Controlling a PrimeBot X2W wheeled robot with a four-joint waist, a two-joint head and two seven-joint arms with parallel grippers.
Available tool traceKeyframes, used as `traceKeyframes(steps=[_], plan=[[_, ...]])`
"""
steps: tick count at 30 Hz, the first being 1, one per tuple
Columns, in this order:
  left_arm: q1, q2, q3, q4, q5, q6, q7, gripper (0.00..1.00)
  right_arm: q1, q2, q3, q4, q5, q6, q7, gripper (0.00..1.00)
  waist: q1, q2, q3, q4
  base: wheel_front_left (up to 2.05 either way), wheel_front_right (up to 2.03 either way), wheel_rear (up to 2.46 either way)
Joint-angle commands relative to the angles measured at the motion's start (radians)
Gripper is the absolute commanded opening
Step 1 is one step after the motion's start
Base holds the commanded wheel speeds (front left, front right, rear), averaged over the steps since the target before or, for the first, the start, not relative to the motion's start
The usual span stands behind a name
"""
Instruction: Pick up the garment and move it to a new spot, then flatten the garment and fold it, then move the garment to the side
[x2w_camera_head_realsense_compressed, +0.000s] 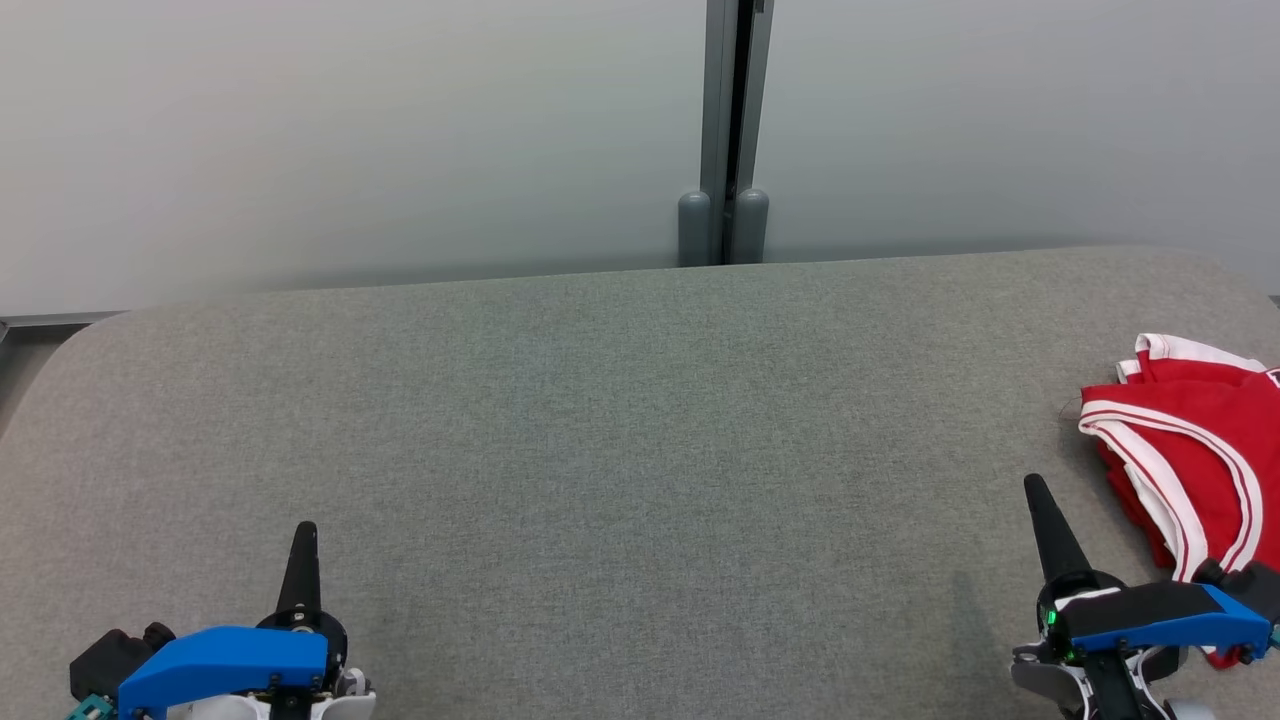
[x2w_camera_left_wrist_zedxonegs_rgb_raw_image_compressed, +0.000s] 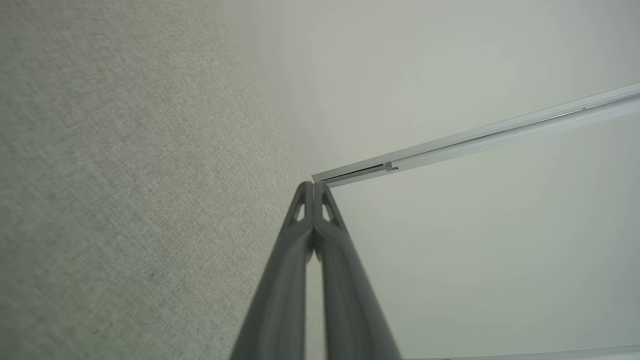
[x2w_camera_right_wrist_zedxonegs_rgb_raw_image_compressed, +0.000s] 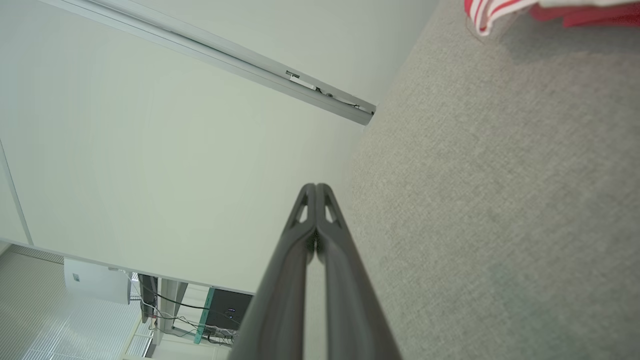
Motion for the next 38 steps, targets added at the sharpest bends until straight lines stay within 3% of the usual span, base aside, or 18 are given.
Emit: traceKeyframes(steps=[1, 38], plan=[[-0.022, 0.001, 0.006, -0.015, -0.027, -0.009, 0.010, 0.00, 0.009, -0.001, -0.006, -0.017, 0.030, 0.000, 0.010, 0.00, -0.0001, 0.0000, 0.000, 0.001, 0.00, 0.00, 0.00], [-0.051, 0.001, 0.059, -0.058, -0.300, -0.045, 0.086, 0.00, 0.026, -0.001, -0.043, -0.087, 0.327, 0.000, 0.087, 0.00, -0.0001, 0.0000, 0.001, 0.011, 0.00, 0.00, 0.00]])
